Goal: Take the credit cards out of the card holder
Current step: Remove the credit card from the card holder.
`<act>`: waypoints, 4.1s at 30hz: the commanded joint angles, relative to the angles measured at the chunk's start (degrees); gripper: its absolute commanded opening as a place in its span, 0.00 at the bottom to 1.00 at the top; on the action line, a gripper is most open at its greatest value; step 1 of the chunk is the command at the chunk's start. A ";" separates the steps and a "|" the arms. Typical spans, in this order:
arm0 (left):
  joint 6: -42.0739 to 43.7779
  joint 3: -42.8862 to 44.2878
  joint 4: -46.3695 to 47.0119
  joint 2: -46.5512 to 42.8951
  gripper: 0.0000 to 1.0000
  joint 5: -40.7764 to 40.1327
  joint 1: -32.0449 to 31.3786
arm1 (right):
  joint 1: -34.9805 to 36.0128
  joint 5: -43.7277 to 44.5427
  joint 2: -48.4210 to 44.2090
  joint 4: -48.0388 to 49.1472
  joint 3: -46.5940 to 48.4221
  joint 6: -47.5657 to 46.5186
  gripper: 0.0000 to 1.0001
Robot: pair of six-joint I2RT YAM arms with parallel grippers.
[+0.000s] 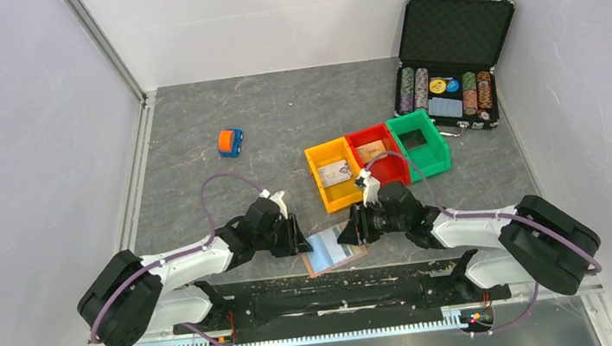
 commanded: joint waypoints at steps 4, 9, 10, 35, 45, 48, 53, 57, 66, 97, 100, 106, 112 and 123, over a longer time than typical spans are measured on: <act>2.08 -0.58 -0.71 0.84 0.38 -2.35 -0.19 | -0.17 -3.03 -2.50 4.63 0.17 0.58 0.41; 1.91 -0.66 -0.67 0.59 0.38 -2.33 -0.21 | -0.16 -3.97 -2.36 5.13 0.32 0.99 0.41; 1.90 -0.66 -0.67 0.62 0.38 -2.34 -0.15 | -0.13 -4.15 -2.39 5.37 0.42 1.08 0.41; -0.52 -0.24 -3.10 -3.51 0.39 -3.91 -0.14 | 4.18 -6.70 4.29 13.97 2.55 6.91 0.41; -1.00 1.23 -9.20 -8.40 0.42 -8.08 0.06 | 5.26 -6.17 5.71 13.84 4.74 6.84 0.41; -0.70 2.12 -11.07 -7.93 0.42 -8.68 0.10 | 5.67 -6.18 6.15 13.84 5.33 6.85 0.42; -0.47 3.13 -14.20 -8.98 0.42 -10.34 0.48 | 6.60 -6.08 7.61 13.34 6.59 6.89 0.42; -0.39 5.03 -17.80 -10.80 0.44 -12.01 1.10 | 6.98 -5.76 7.81 12.46 6.96 6.63 0.42; -0.21 4.68 -11.50 -10.77 0.42 -3.62 1.13 | 6.98 2.27 5.84 1.92 9.15 1.68 0.32; -0.91 -3.03 2.15 -0.61 0.28 0.86 1.15 | 7.32 6.55 7.73 -0.85 7.11 2.27 0.28; -1.02 -3.13 1.65 -1.38 0.29 0.46 1.11 | 7.32 7.03 7.02 -1.82 7.07 2.18 0.28; -1.00 -3.10 1.68 -1.07 0.29 0.64 1.11 | 7.62 4.83 7.67 1.81 5.38 4.39 0.27; -1.17 -3.30 2.04 -1.14 0.29 0.82 1.11 | 8.20 4.60 9.52 2.44 5.33 5.34 0.27; -1.88 -4.26 3.54 -0.45 0.29 1.49 1.11 | 8.40 3.40 11.73 7.27 3.85 8.51 0.27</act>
